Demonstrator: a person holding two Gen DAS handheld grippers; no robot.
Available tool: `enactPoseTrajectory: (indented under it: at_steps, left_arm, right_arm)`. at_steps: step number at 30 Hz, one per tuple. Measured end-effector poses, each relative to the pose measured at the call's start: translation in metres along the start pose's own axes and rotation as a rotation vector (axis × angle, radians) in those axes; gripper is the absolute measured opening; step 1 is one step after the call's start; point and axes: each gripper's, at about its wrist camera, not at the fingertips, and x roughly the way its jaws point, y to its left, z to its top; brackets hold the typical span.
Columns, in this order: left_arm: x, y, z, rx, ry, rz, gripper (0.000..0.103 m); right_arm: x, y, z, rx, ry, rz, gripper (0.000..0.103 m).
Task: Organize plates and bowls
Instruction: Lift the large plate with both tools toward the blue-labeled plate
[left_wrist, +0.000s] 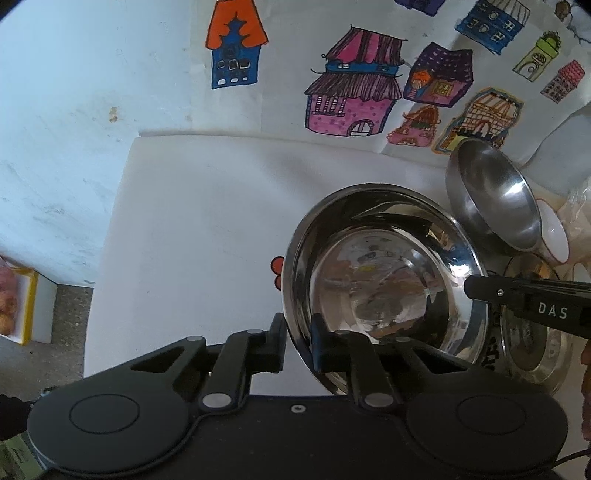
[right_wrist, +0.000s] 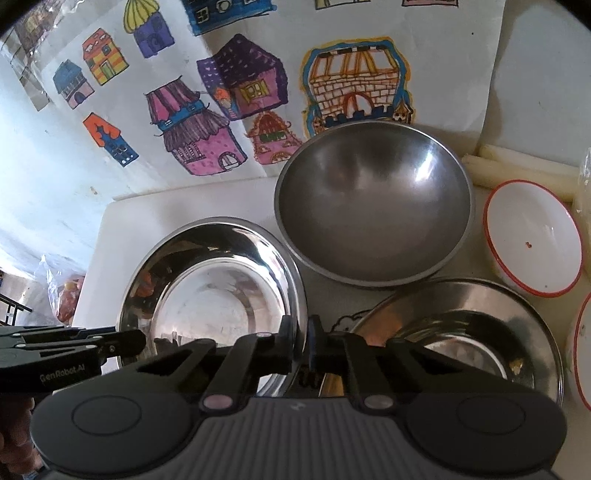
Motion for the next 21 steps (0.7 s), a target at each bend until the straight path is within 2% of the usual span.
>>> enactPoseTrajectory:
  at_steps: [6, 12, 21]
  left_arm:
    - [-0.004, 0.002, -0.003, 0.012, -0.005, 0.009, 0.015]
    - [-0.018, 0.001, -0.008, 0.041, -0.045, 0.018, 0.014]
    - [-0.044, -0.009, -0.017, 0.090, -0.091, -0.005, 0.015]
  right_arm:
    - [-0.005, 0.001, -0.004, -0.007, -0.013, 0.024, 0.009]
    - [-0.017, 0.002, -0.010, -0.010, -0.039, 0.034, 0.009]
    - [-0.054, -0.006, -0.026, 0.001, -0.093, 0.051, 0.009]
